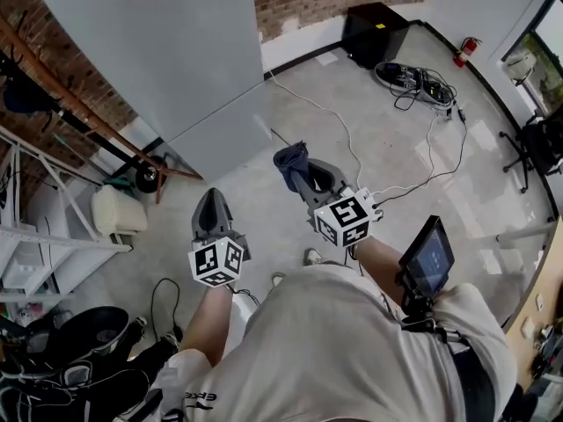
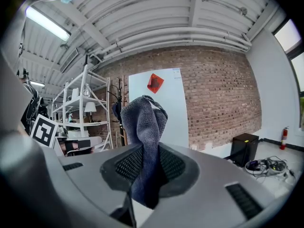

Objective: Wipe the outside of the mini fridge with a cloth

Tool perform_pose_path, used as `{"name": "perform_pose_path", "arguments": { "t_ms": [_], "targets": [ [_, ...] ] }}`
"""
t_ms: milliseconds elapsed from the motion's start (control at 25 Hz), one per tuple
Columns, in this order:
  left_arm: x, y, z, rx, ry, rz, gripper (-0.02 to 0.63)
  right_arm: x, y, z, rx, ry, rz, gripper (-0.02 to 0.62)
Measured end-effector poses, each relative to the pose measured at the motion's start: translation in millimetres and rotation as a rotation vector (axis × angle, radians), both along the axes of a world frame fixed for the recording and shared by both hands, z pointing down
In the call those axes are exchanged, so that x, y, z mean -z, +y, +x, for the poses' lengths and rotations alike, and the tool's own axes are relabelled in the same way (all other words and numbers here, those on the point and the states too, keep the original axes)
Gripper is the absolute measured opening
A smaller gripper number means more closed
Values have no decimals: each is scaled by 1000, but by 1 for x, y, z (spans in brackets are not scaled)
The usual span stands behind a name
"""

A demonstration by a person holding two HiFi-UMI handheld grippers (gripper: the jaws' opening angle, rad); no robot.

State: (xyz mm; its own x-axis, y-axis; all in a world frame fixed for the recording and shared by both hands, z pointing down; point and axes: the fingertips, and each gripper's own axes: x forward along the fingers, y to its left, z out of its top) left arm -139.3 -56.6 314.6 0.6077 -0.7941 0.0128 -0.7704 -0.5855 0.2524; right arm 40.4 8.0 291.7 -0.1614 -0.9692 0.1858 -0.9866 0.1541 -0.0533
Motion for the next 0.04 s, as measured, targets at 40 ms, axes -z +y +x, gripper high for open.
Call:
{"name": "perform_pose_path", "arguments": {
  "t_ms": [40],
  "targets": [
    [0,1,0,1,4,-3,3,0,0,-2,2,0,0,86]
  ]
}}
